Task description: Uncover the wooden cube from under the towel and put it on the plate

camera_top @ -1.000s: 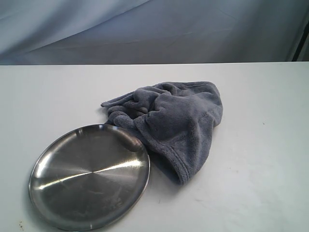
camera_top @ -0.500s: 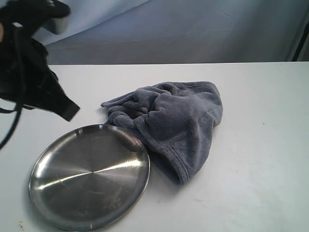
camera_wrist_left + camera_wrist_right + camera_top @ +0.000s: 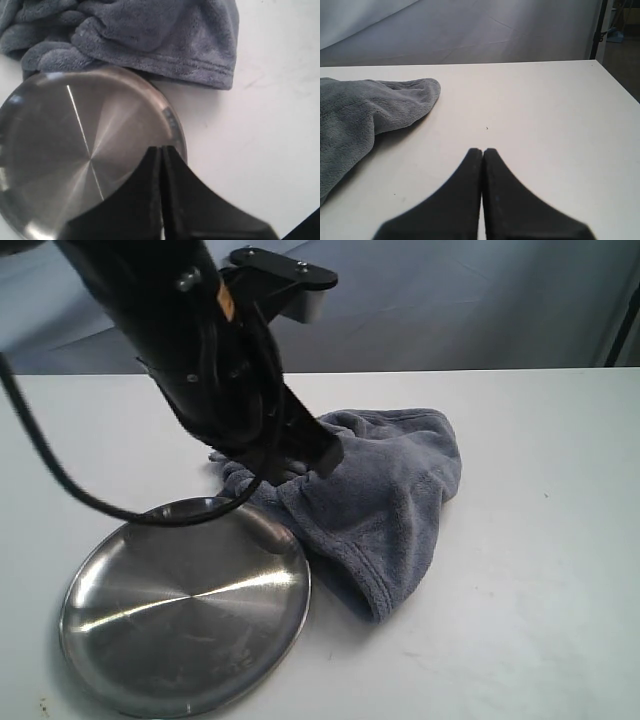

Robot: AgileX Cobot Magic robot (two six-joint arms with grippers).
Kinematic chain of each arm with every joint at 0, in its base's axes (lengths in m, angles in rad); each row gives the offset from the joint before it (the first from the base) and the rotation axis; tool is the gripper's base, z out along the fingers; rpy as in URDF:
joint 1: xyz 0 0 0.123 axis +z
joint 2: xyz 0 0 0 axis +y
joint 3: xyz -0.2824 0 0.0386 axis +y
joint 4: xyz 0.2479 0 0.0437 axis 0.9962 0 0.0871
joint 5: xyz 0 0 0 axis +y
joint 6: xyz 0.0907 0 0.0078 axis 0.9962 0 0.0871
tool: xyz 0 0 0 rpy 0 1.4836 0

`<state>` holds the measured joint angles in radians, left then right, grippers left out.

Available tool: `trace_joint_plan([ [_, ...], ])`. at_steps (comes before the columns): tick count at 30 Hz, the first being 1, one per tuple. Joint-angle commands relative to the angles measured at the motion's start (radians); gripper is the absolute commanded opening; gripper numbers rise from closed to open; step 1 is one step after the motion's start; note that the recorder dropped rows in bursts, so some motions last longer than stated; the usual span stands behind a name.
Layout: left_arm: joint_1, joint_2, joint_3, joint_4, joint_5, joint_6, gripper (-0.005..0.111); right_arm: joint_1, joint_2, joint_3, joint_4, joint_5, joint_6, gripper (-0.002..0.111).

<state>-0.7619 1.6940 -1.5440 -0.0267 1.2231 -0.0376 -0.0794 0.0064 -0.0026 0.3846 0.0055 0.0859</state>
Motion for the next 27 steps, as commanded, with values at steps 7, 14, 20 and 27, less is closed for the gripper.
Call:
trace_joint_plan([
  [7, -0.007, 0.222, -0.229, -0.098, -0.002, 0.011, 0.0, 0.0, -0.006, 0.003, 0.005, 0.012, 0.004, 0.003],
  [14, -0.007, 0.391, -0.429, -0.234, -0.002, 0.075, 0.0, 0.0, -0.006, 0.003, 0.005, 0.012, 0.004, 0.003],
  [20, -0.005, 0.56, -0.693, -0.04, -0.002, 0.065, 0.0, 0.0, -0.006, 0.003, 0.005, 0.012, 0.004, 0.003],
  [27, 0.121, 0.58, -0.729, 0.027, -0.002, 0.038, 0.0, 0.0, -0.006, 0.003, 0.005, 0.012, 0.004, 0.003],
])
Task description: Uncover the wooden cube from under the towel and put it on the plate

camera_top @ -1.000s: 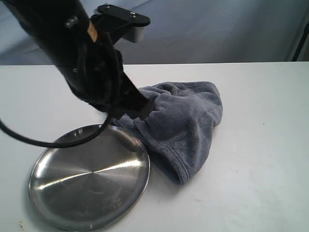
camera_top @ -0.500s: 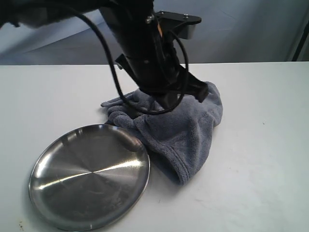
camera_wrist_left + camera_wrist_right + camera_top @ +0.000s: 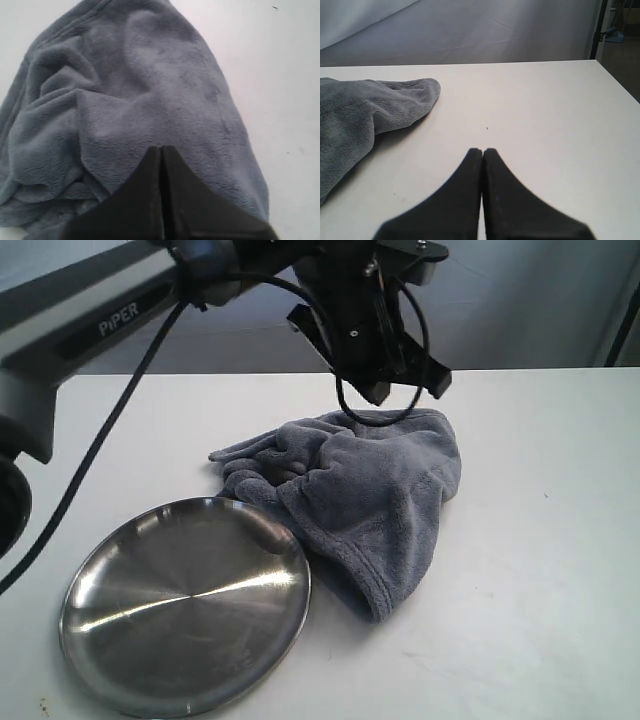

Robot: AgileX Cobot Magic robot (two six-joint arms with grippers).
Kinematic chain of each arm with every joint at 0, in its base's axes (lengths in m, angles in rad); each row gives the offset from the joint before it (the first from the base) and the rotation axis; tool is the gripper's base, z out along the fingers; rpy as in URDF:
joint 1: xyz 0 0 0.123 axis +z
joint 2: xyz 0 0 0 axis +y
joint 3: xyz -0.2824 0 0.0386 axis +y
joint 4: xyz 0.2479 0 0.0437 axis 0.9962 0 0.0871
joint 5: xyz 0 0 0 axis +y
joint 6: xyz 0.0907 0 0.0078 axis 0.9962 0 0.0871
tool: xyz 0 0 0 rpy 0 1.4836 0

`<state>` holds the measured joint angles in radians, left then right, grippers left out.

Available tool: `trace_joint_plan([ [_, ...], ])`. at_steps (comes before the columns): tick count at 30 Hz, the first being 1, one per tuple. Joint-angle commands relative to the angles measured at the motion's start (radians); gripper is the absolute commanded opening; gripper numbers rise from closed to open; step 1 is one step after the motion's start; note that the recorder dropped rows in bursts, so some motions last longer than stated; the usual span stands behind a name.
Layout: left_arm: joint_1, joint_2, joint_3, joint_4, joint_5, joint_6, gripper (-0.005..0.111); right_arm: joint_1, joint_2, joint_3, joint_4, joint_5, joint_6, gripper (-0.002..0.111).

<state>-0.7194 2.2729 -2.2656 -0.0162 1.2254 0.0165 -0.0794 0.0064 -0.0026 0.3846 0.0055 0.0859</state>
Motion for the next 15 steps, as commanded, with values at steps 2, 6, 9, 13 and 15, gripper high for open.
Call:
trace_joint_plan([
  [2, 0.135, 0.001, -0.007, 0.016, -0.004, -0.016, 0.0, 0.0, -0.006, 0.003, 0.005, 0.012, 0.004, 0.003],
  [6, 0.202, 0.001, -0.005, 0.016, -0.004, -0.016, 0.0, 0.0, -0.006, 0.003, 0.005, 0.012, 0.004, 0.003],
  [9, 0.221, -0.012, 0.02, 0.016, -0.004, -0.016, 0.0, 0.0, -0.006, 0.003, 0.005, 0.012, 0.004, 0.003],
  [13, 0.221, -0.031, 0.094, 0.114, -0.004, -0.009, 0.0, 0.0, -0.006, 0.003, 0.005, 0.012, 0.004, 0.003],
  [15, 0.22, -0.041, 0.137, 0.116, -0.004, -0.009, 0.0, 0.0, -0.006, 0.003, 0.005, 0.012, 0.004, 0.003],
])
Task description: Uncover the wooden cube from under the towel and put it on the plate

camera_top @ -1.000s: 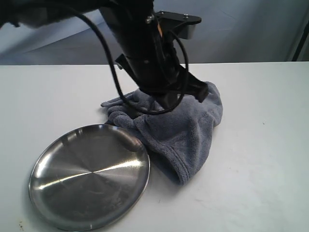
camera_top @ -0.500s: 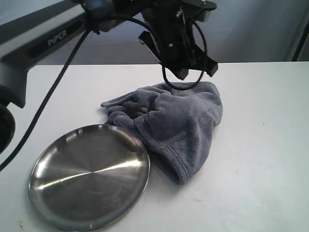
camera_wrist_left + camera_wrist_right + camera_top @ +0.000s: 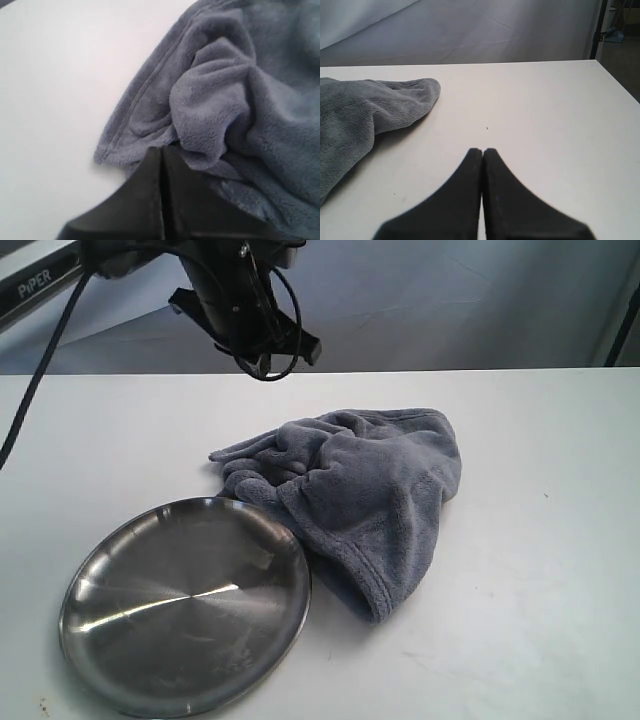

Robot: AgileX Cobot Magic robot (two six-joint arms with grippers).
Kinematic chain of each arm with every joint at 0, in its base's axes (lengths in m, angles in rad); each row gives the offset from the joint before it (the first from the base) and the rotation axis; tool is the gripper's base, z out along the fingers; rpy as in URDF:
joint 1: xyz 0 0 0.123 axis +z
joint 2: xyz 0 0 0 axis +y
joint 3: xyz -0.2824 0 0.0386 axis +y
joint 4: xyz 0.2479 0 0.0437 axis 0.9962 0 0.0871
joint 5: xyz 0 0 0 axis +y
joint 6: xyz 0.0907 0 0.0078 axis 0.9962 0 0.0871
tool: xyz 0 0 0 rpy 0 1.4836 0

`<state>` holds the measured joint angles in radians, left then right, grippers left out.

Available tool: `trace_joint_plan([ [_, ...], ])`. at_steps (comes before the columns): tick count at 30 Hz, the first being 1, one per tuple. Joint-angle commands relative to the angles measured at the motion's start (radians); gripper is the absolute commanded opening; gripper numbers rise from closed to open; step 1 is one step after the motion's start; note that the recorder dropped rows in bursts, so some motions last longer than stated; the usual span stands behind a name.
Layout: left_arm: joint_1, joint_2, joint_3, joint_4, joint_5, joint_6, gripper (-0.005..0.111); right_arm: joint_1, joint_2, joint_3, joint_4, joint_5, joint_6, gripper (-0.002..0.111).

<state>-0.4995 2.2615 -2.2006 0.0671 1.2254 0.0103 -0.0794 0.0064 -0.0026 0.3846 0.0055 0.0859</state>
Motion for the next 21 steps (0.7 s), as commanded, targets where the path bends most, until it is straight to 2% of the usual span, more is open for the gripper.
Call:
trace_joint_plan([
  [1, 0.0, -0.038, 0.097, 0.033, -0.004, -0.003, 0.0, 0.0, -0.006, 0.003, 0.005, 0.012, 0.004, 0.003],
  [5, 0.0, -0.068, 0.186, 0.051, -0.004, -0.01, 0.0, 0.0, -0.006, 0.003, 0.005, 0.012, 0.004, 0.003],
  [16, -0.002, -0.212, 0.42, -0.039, -0.004, -0.002, 0.0, 0.0, -0.006, 0.003, 0.005, 0.012, 0.004, 0.003],
  [21, -0.05, -0.256, 0.529, -0.033, -0.03, -0.002, 0.0, 0.0, -0.006, 0.003, 0.005, 0.012, 0.004, 0.003],
])
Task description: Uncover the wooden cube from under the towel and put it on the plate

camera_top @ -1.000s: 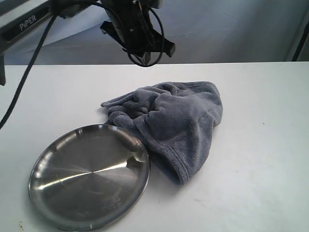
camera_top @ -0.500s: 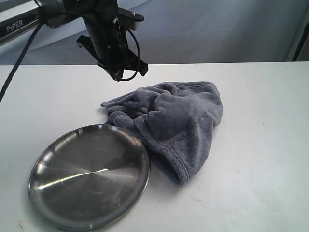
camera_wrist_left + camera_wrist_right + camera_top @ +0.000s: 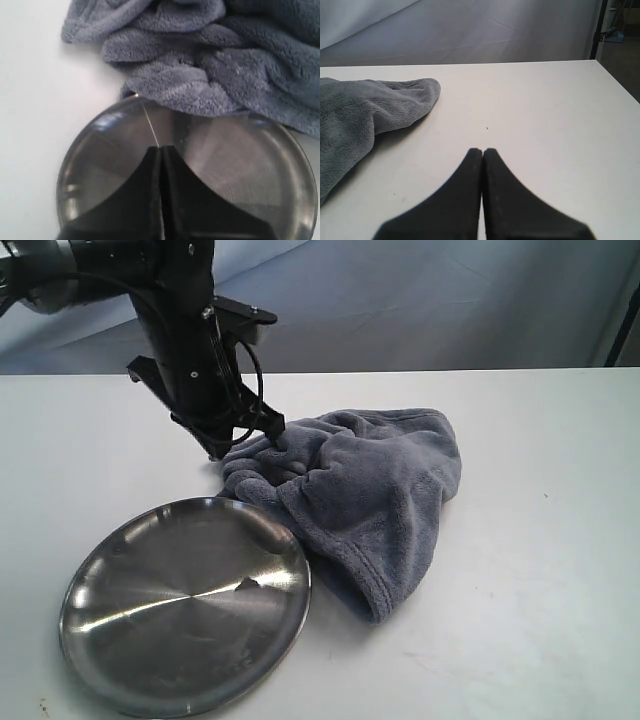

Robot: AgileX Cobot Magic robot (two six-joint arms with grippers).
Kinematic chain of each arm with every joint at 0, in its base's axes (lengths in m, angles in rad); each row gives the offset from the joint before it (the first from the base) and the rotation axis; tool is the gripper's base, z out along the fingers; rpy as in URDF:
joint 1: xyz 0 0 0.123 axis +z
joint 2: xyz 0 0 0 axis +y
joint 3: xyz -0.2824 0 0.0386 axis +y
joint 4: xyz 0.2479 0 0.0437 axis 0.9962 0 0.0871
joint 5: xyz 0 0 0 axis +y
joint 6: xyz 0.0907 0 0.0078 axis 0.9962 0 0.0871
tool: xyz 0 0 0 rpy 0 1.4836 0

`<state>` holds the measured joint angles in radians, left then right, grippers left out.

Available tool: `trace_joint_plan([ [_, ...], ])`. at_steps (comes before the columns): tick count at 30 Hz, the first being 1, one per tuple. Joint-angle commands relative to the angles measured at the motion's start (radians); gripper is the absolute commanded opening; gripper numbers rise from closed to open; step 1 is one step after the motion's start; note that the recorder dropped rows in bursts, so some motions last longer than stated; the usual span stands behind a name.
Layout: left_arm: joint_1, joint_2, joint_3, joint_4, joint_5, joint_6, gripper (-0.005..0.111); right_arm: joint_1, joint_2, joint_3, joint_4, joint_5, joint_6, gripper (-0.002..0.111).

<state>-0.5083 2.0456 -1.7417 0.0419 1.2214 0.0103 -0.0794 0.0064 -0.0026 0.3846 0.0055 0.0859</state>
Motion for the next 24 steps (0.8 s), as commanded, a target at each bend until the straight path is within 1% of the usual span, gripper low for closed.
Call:
trace_joint_plan([
  [1, -0.06, -0.046, 0.094, -0.008, -0.04, -0.002, 0.0, 0.0, -0.006, 0.003, 0.005, 0.012, 0.004, 0.003],
  [3, -0.102, -0.057, 0.136, -0.008, -0.067, -0.002, 0.0, 0.0, -0.006, 0.003, 0.005, 0.012, 0.004, 0.003],
  [7, -0.213, -0.064, 0.204, 0.021, -0.132, -0.002, 0.0, 0.0, -0.006, 0.003, 0.005, 0.012, 0.004, 0.003],
  [9, -0.263, -0.064, 0.215, 0.024, -0.149, -0.004, 0.0, 0.0, -0.006, 0.003, 0.005, 0.012, 0.004, 0.003],
  [12, -0.32, -0.064, 0.215, 0.024, -0.172, -0.01, 0.0, 0.0, -0.006, 0.003, 0.005, 0.012, 0.004, 0.003],
  [16, -0.368, -0.066, 0.215, 0.021, -0.189, -0.063, 0.0, 0.0, -0.006, 0.003, 0.005, 0.012, 0.004, 0.003],
  [20, -0.404, -0.066, 0.215, 0.021, -0.168, -0.063, 0.002, 0.0, -0.006, 0.003, 0.005, 0.012, 0.004, 0.003],
  [22, -0.419, -0.066, 0.215, 0.021, -0.168, -0.063, 0.004, 0.0, -0.006, 0.003, 0.005, 0.012, 0.004, 0.003],
  [24, -0.445, -0.066, 0.215, 0.021, -0.183, -0.063, 0.009, 0.0, -0.006, 0.003, 0.005, 0.012, 0.004, 0.003],
])
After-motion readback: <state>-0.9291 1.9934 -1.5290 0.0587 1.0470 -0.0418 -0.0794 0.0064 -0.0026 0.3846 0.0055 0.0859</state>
